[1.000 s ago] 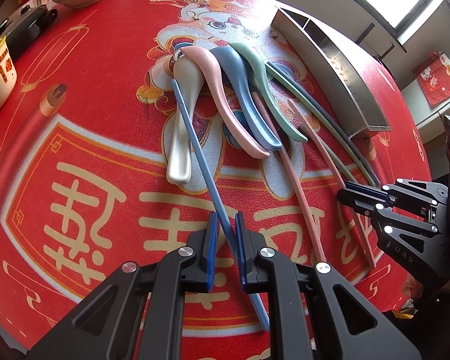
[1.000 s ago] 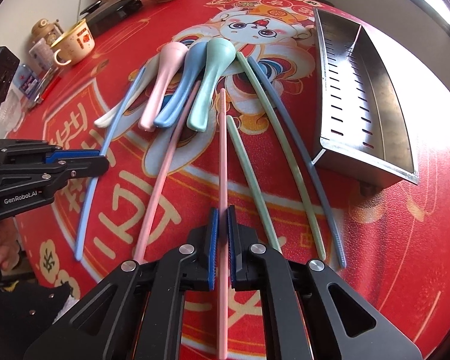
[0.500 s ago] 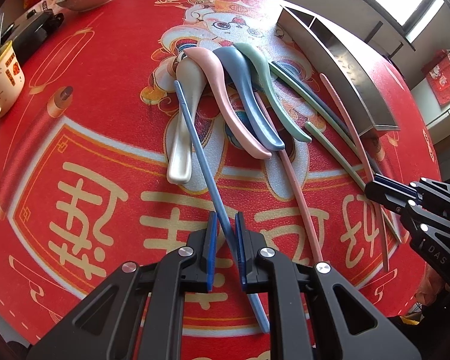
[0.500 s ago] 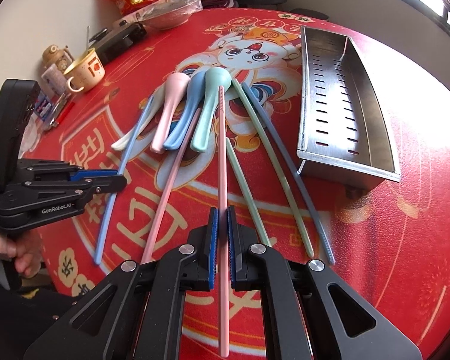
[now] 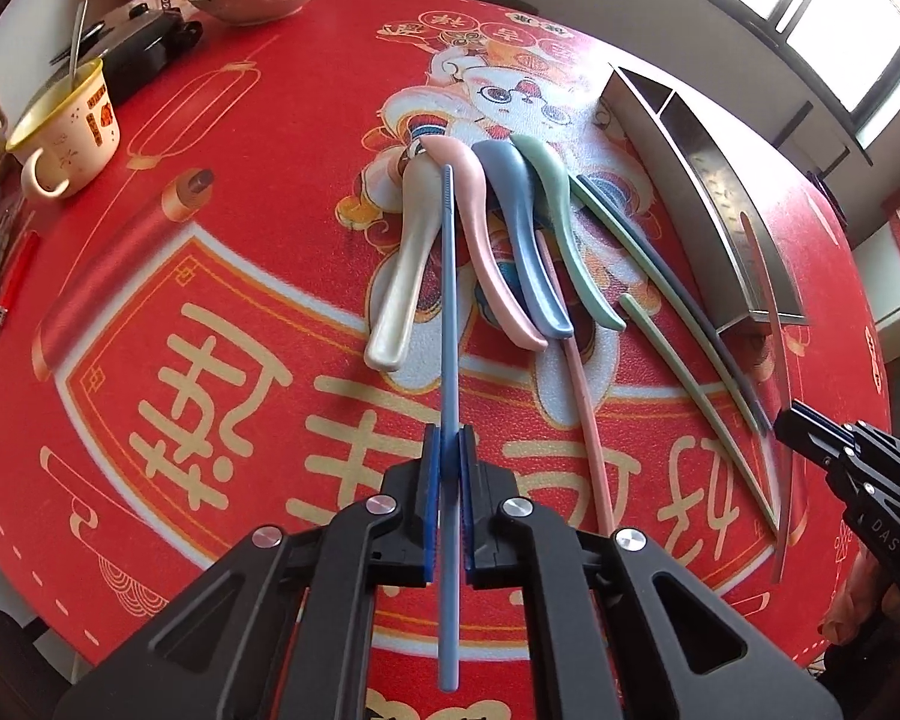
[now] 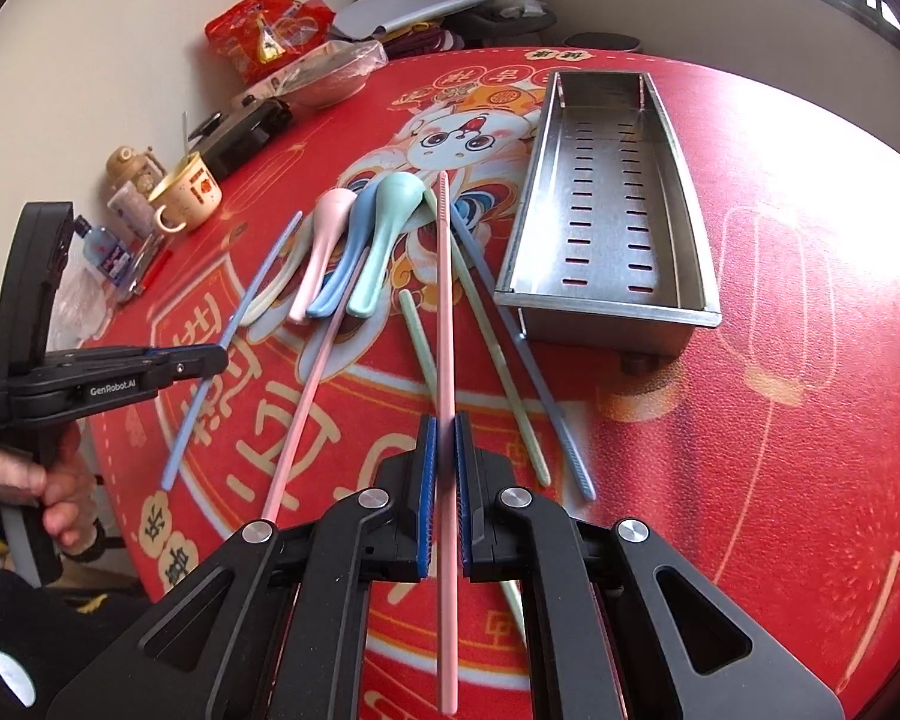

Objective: Organize utensils
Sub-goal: 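Lift the pink chopstick with the right tool and lower it into the steel tray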

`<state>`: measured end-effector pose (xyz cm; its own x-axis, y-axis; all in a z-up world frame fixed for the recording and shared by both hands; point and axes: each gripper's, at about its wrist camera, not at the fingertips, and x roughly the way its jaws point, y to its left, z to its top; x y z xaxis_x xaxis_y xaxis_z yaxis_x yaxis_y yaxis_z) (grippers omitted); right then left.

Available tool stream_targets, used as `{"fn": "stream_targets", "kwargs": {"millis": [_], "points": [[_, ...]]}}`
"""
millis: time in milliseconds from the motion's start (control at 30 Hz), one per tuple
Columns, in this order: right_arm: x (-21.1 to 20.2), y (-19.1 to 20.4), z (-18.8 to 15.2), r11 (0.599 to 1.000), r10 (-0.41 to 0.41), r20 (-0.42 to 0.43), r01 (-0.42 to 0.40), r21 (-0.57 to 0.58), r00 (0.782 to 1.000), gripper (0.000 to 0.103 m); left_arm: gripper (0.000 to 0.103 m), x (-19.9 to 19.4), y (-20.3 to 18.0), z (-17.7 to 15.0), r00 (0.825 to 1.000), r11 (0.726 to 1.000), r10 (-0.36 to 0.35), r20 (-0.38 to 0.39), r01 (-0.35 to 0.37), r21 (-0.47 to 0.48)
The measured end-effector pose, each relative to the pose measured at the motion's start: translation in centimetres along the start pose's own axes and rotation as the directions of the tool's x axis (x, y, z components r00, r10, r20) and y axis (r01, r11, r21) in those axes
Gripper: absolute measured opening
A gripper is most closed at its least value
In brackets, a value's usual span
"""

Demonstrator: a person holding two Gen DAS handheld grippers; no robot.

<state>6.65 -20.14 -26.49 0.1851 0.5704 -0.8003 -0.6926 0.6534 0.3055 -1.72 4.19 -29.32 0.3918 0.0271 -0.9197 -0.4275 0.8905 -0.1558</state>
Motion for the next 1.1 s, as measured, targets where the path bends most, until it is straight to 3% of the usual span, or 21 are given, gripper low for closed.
{"fn": "stream_targets", "kwargs": {"millis": [133,300,500,800,967,1100], "points": [[-0.7,-1.4,0.1,0.999,0.035,0.014,-0.035,-0.003,0.999,0.006,0.006,0.1,-0.2,-0.6,0.999,0.999,0.030,-0.011,-0.031,-0.037],[-2.1,-3.2,1.0,0.997,0.076,0.057,-0.076,-0.003,0.995,0.006,0.006,-1.9,-0.8,-0.4,0.998,0.995,0.051,0.033,-0.048,-0.086],[-3.3,-6.4,5.2,0.994,0.089,0.115,-0.096,0.054,0.989,0.006,0.006,-4.9,-2.3,1.7,0.993,0.993,0.029,0.119,-0.014,-0.121],[-0.6,-9.1,14.0,0.988,-0.035,0.159,0.010,0.153,0.987,0.006,0.006,-5.9,-3.4,6.1,0.977,0.991,-0.081,0.198,0.100,-0.089],[3.9,-8.8,16.1,0.985,-0.120,0.067,0.110,0.132,0.991,0.006,0.006,-5.0,-2.8,7.4,0.973,0.986,-0.132,0.192,0.148,-0.071],[6.6,-8.4,15.7,0.981,-0.169,-0.016,0.169,0.095,0.986,0.006,0.006,-4.0,-1.7,7.9,0.970,0.981,-0.162,0.181,0.178,-0.080]]}}
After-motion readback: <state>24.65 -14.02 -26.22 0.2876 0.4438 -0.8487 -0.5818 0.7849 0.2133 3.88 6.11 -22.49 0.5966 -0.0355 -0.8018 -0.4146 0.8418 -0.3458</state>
